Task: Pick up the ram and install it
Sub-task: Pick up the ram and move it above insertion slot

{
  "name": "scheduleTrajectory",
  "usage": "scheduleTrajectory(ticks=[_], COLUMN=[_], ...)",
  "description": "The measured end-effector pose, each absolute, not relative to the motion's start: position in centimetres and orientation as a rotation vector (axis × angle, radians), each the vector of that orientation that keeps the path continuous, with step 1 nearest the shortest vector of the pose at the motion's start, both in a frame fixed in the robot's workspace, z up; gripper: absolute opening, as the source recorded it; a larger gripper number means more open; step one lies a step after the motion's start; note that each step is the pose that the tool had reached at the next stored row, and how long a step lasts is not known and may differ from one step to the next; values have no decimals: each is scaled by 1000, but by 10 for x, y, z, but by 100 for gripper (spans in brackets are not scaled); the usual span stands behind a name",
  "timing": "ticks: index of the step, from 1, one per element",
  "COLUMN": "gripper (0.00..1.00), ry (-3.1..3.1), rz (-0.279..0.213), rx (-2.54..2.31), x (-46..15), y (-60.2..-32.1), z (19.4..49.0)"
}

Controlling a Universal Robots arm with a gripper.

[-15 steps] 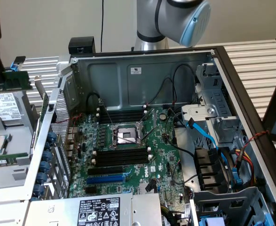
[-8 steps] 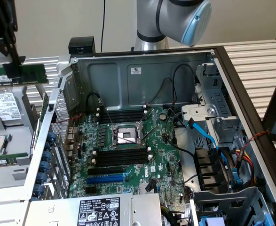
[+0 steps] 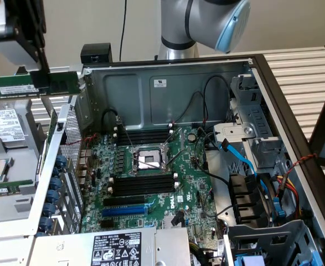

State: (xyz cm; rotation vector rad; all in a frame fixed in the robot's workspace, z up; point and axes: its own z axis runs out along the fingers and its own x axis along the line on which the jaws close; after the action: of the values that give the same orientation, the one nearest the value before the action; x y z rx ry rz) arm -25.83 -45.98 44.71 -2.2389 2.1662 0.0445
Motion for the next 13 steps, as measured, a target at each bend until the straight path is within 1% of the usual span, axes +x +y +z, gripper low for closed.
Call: scheduleTrajectory(ticks=[9,13], gripper=[14,14], ry=[2165,2165], rz=[45,45], rx=[-2240,-2240], x=[-217,-207], y=[-458,-446], z=[447,446])
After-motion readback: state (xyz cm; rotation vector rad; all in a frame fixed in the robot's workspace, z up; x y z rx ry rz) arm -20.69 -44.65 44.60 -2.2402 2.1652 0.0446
